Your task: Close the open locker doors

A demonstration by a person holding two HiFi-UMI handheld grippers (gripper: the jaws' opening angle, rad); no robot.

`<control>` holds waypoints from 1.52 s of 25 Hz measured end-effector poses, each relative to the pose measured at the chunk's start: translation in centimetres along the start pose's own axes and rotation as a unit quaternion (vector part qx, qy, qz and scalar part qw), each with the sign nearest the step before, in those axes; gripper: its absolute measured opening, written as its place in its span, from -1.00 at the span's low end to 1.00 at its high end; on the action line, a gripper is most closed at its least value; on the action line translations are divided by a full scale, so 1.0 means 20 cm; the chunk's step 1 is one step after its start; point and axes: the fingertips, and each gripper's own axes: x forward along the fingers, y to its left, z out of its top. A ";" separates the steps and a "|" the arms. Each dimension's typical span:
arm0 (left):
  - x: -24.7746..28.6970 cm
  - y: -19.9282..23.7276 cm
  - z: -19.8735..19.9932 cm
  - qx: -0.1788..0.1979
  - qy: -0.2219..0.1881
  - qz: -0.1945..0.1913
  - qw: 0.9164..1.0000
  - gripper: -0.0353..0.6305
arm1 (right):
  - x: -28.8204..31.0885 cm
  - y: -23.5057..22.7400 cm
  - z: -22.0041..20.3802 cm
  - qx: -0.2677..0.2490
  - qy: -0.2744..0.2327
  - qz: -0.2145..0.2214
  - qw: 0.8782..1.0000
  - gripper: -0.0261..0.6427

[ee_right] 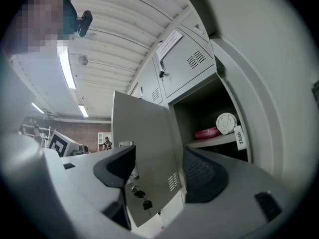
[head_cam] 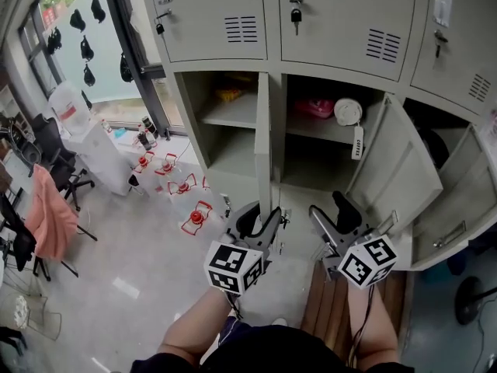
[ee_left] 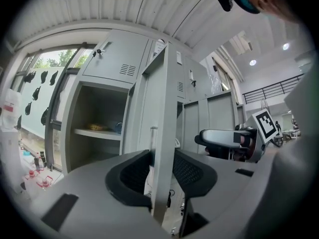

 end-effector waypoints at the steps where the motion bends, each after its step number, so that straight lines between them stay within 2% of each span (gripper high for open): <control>1: -0.02 0.02 0.00 0.000 -0.001 0.005 1.000 -0.45 | 0.02 0.01 -0.01 0.001 0.000 0.003 1.000 -0.06; 8: -0.14 0.28 0.01 -0.002 -0.009 0.051 0.999 -0.57 | 0.21 0.13 -0.07 0.002 0.011 0.030 1.000 -0.06; 20: -0.23 0.67 0.04 -0.008 -0.017 0.082 0.996 -0.49 | 0.59 0.31 -0.12 -0.010 0.022 0.066 0.998 -0.07; 38: -0.13 1.14 0.08 -0.014 -0.016 0.071 0.997 -0.37 | 1.10 0.41 -0.23 -0.007 0.039 0.061 0.997 -0.09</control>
